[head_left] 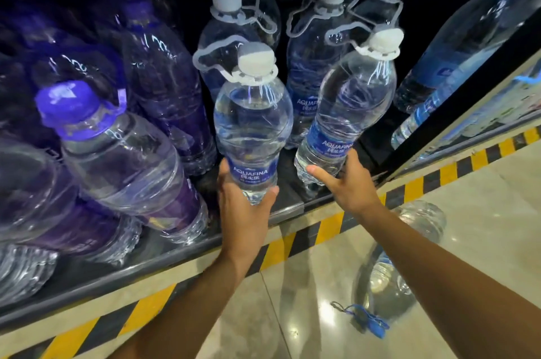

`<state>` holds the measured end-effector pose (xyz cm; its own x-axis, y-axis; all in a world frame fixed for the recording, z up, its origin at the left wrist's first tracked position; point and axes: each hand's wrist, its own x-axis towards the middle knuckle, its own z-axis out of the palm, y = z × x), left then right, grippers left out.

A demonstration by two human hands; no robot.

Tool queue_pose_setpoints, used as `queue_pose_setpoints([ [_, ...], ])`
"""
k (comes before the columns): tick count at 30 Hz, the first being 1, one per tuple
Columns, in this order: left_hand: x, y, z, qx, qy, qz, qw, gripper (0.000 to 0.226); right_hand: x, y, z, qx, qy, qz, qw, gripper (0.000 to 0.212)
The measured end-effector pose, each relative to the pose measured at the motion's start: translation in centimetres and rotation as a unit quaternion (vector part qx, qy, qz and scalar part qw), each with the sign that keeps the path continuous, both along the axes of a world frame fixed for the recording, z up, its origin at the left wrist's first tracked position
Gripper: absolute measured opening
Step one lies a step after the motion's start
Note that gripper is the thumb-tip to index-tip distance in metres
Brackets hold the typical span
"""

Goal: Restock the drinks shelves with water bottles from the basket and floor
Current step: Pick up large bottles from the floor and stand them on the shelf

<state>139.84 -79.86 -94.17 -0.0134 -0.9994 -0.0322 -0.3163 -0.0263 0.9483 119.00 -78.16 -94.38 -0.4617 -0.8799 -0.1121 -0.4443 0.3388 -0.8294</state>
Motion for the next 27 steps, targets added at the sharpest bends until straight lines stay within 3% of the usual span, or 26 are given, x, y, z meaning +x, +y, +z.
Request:
queue_pose_setpoints([
  [7,1.2,0.1,-1.1,0.015,-0.006,0.0,1.0,0.073,0.5,0.8,0.2,0.014,0.066,0.018,0.998,0.075],
  [17,1.8,0.1,0.0,0.022,-0.057,-0.031,0.998,0.104,3.6,1.6,0.3,0.022,0.061,0.07,0.995,0.074],
  [21,2.3,0.1,0.7,0.011,-0.058,-0.046,0.997,0.106,4.0,1.7,0.7,0.02,0.032,0.068,0.997,0.074],
  [27,4.0,3.6,0.7,0.012,-0.107,-0.097,0.99,0.106,2.9,6.1,2.0,0.01,0.068,0.072,0.995,0.098],
])
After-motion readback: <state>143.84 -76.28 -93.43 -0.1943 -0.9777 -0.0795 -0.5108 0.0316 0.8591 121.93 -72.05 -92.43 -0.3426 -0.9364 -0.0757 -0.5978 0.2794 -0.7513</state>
